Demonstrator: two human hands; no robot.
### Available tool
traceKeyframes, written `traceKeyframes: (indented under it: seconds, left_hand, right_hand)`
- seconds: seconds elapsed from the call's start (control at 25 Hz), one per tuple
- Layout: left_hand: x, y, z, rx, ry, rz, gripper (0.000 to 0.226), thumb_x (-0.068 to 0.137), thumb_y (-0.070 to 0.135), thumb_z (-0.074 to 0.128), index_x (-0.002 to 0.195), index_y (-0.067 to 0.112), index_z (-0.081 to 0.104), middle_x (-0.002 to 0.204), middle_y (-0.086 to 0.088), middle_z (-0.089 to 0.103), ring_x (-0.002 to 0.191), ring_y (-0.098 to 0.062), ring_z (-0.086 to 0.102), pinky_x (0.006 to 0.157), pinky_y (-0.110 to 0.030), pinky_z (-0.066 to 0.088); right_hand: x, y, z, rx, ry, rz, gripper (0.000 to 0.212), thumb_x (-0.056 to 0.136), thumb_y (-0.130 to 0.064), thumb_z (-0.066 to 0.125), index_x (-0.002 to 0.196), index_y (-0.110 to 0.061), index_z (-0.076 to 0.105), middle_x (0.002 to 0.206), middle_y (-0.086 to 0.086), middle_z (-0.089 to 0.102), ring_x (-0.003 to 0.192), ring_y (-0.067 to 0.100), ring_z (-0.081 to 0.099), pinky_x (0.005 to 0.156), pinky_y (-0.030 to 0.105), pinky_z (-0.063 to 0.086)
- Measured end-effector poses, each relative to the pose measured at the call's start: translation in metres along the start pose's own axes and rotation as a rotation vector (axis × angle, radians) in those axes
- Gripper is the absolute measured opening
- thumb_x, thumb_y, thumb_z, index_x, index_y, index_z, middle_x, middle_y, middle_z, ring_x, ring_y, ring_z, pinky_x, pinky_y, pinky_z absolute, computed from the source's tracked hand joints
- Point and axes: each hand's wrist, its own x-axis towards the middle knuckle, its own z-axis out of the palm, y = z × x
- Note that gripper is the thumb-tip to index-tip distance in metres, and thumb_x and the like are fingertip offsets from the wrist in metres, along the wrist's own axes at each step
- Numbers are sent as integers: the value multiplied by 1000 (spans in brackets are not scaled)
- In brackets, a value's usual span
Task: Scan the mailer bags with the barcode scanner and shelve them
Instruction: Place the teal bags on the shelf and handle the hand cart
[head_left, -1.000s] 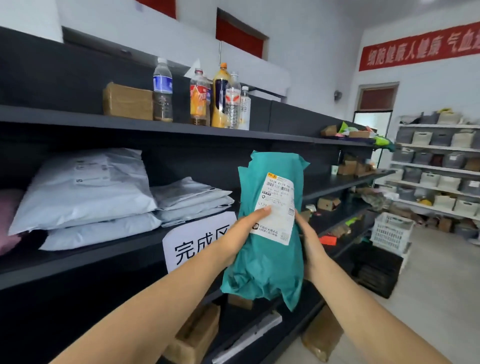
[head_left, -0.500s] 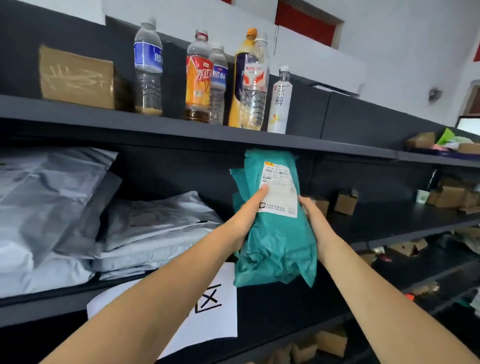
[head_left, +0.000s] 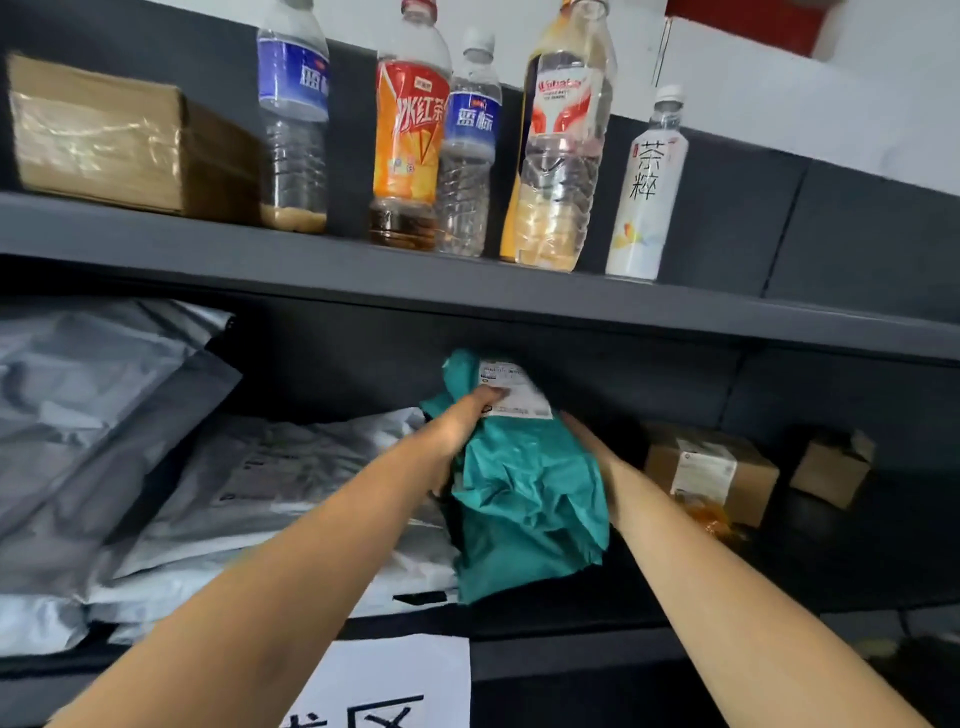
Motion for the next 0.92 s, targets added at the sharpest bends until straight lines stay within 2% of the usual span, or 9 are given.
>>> traceKeyframes:
  seconds: [0.08, 0.24, 0.32, 0.4, 0.52, 0.64, 0.76, 0.8, 0.92]
  left_hand:
    - [12, -9, -2, 12, -5, 5, 65, 71, 67, 59, 116, 21, 65, 118, -14, 68, 107, -31, 65, 104, -45, 45]
    - [10, -6, -1, 30, 4, 7, 60, 73, 69, 56, 113, 25, 65, 111, -9, 70, 104, -28, 66, 102, -43, 46]
    - [6, -4, -4, -16, -12, 18, 68, 68, 74, 57, 122, 31, 61, 120, -7, 66, 109, -26, 63, 103, -43, 45]
    - [-4, -2, -7, -98, 44, 54, 86, 62, 79, 58, 135, 35, 50, 137, -4, 54, 122, -27, 55, 108, -46, 39]
    - [-29, 9, -16, -205, 322, 67, 97, 65, 78, 54, 147, 31, 31, 153, -3, 34, 138, -29, 35, 114, -48, 28]
    - [-59, 17, -29, -172, 448, 124, 66, 88, 54, 48, 142, 17, 39, 139, -11, 46, 123, -32, 49, 101, -40, 41]
    - [-98, 13, -45, 183, 492, 294, 33, 90, 32, 57, 108, 5, 57, 95, -16, 58, 82, -27, 54, 71, -33, 41]
    - [-114, 8, -51, 384, 490, 348, 27, 89, 26, 59, 105, 4, 57, 92, -16, 57, 82, -26, 53, 71, -33, 40]
    - [-164, -8, -81, 1032, 581, 354, 45, 89, 26, 55, 128, 7, 43, 119, -16, 48, 111, -35, 50, 93, -39, 42]
  right_hand:
    - [8, 6, 2, -25, -37, 32, 47, 102, -35, 35, 78, -22, 73, 69, 2, 68, 59, 14, 64, 59, 27, 46]
    - [22, 6, 3, -72, 71, -7, 19, 105, -25, 31, 117, -20, 46, 85, -6, 53, 70, 9, 53, 47, 18, 48]
    - [17, 3, 3, -84, 38, 14, 40, 103, -38, 35, 112, -9, 61, 82, 0, 66, 67, 16, 65, 46, 19, 51]
    - [7, -1, 1, -27, -13, 37, 57, 91, -61, 45, 103, -11, 70, 89, 11, 76, 75, 24, 73, 62, 29, 58]
    - [-11, -14, -13, -101, 231, -19, 92, 68, -81, 55, 137, -21, 51, 140, 8, 53, 125, 29, 52, 108, 48, 38]
    - [-39, -22, -17, -169, 380, -201, 76, 76, -68, 60, 128, -13, 58, 125, 8, 59, 117, 27, 54, 97, 39, 40]
    - [-64, -19, 5, -715, 521, -491, 37, 85, -39, 63, 109, -11, 66, 100, 5, 67, 99, 27, 64, 77, 31, 46]
    - [-73, -17, 22, -930, 547, -585, 34, 86, -35, 60, 110, -12, 65, 101, 6, 67, 97, 28, 63, 77, 32, 48]
    - [-106, -7, 99, -1286, 437, -823, 35, 88, -34, 54, 113, -10, 62, 112, 9, 60, 106, 30, 56, 87, 39, 46]
